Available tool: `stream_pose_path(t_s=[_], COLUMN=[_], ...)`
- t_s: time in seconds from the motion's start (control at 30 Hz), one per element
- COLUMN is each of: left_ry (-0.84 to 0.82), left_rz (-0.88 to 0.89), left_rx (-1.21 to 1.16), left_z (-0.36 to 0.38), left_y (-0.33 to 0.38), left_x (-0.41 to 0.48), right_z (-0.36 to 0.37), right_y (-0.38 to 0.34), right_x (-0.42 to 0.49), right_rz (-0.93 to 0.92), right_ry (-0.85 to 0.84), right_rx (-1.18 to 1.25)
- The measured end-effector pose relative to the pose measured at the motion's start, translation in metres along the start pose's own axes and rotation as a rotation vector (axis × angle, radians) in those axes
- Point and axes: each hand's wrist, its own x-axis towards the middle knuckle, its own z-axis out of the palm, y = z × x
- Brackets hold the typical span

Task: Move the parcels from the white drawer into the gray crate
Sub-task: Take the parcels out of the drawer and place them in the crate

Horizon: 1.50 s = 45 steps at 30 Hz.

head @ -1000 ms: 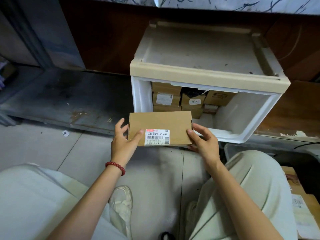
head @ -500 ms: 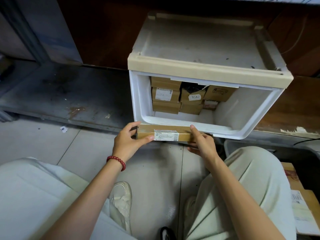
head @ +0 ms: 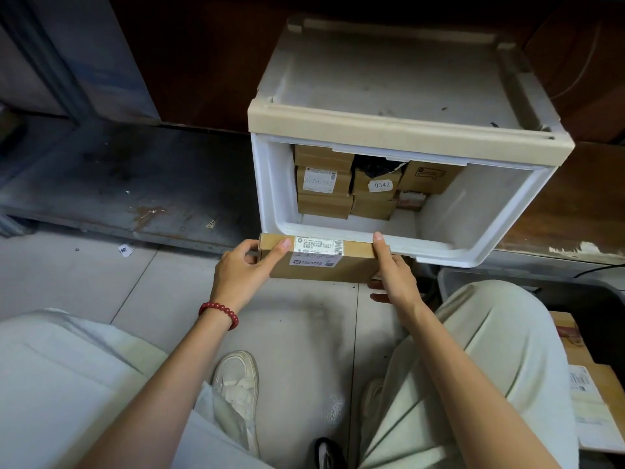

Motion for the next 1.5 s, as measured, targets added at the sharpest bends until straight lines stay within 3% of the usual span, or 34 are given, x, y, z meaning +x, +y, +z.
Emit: stream_pose_path(t_s=[0.13,0.33,0.43,0.63,0.83,0.93,1.03,1.2,1.37,1.5], left_ry=[0.013,-0.007,-0.073,-0.151,-0.132,-0.212,-0.397,-0.661,-0.906,-0.996], left_rz=[0.007,0.138,0.186,0.368,0.522,0.595,0.591,0.555,0.458,0.369], left_rx=[-0.055,0.033,0.017,-0.058,-0.087,0.035,0.046,0.154,0.363,0.542], left_z=[0.0,0.004,0.002,0.029,0.09,0.132,0.182,0.264,0.331,0.367], left_y=[-0.003,0.003,0.01,0.057,0.13,0.162,0.184,0.194,0.156,0.118], left_x=[0.0,-0.004,-0.005,-0.017,-0.029,-0.034,-0.048,-0.086,-0.107,-0.112], right_z=[0.001,-0.004,-0.021,-0.067,-0.144,-0.187,-0.223,-0.272,-0.277,-0.257], right_y=[-0.002,-0.006,-0.014,-0.035,-0.047,-0.029,0.0,0.064,0.136,0.177], right_x=[0.001,-0.002,-0.016,-0.055,-0.066,-0.073,-0.084,-0.105,-0.13,-0.144], right_rz=[-0.001,-0.107,-0.245,-0.544,-0.648,-0.615,-0.514,-0.206,-0.039,0.072], right_ry=[-0.057,-0.073,-0.077,0.103,0.255,0.346,0.448,0.611,0.797,0.921], right_rx=[0.107,-0.015,0.017,-0.012,0.066,0.114,0.206,0.535,0.627,0.684])
